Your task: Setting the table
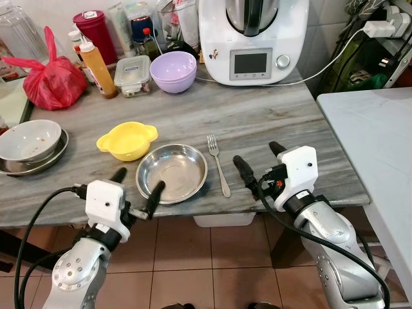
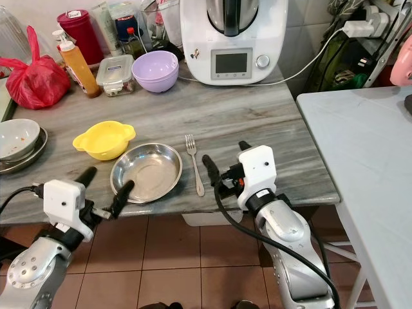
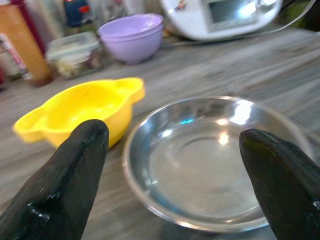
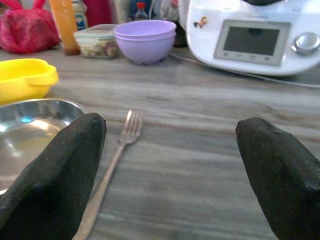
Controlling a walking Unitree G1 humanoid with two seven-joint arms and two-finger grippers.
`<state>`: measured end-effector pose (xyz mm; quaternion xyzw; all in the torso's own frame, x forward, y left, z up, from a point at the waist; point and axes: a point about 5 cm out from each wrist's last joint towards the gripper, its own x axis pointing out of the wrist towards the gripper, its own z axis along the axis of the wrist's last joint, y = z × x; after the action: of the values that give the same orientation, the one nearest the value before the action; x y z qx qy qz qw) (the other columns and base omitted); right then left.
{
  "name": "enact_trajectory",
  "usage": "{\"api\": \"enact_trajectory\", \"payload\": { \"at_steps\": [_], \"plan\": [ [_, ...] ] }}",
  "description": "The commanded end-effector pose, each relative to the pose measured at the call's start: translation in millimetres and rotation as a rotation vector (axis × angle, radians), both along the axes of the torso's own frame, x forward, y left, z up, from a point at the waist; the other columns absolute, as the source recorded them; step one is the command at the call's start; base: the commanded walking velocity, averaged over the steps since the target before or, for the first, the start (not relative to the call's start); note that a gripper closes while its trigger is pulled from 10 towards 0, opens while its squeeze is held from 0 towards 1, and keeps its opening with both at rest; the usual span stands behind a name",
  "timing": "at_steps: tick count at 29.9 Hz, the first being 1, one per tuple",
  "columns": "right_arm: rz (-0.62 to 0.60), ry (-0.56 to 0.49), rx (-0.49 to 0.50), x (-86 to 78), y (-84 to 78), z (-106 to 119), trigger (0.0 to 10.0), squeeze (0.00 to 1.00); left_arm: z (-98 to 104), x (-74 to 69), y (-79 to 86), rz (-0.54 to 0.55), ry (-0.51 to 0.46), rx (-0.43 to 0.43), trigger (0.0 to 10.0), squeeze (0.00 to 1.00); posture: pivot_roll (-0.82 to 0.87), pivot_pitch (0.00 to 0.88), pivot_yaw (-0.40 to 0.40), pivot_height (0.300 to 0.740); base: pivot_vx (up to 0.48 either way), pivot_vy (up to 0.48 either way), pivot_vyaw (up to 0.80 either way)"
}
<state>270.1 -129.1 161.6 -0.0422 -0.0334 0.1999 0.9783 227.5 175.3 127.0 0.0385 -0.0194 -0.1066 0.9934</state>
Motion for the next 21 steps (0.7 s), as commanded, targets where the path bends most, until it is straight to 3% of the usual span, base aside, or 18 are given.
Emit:
{"api": "enact_trajectory", "payload": {
  "at_steps": [1,8,21],
  "plan": [
    [-0.018,-0.005,0.005,2.5,1.1,0.7,10.0,0.00,-2.6,2.4,1.5,0.066,0.000,0.014,10.0,0.00,-0.07,0.086,0.097,0.740,0.000,0.000,-0.74],
    [-0.041,-0.016,0.021,9.0,4.6,1.7,10.0,0.00,-5.5,10.2,-7.5,0.222,-0.030,-0.001,10.0,0.00,-0.07,0.078,0.079,0.740,0.000,0.000,-0.72],
    [-0.038,-0.015,0.031,11.8,8.4,-0.8,10.0,0.00,-8.4,11.6,-5.2,0.280,-0.027,0.030,10.0,0.00,-0.07,0.069,0.069,0.740,0.000,0.000,0.00]
  ]
}}
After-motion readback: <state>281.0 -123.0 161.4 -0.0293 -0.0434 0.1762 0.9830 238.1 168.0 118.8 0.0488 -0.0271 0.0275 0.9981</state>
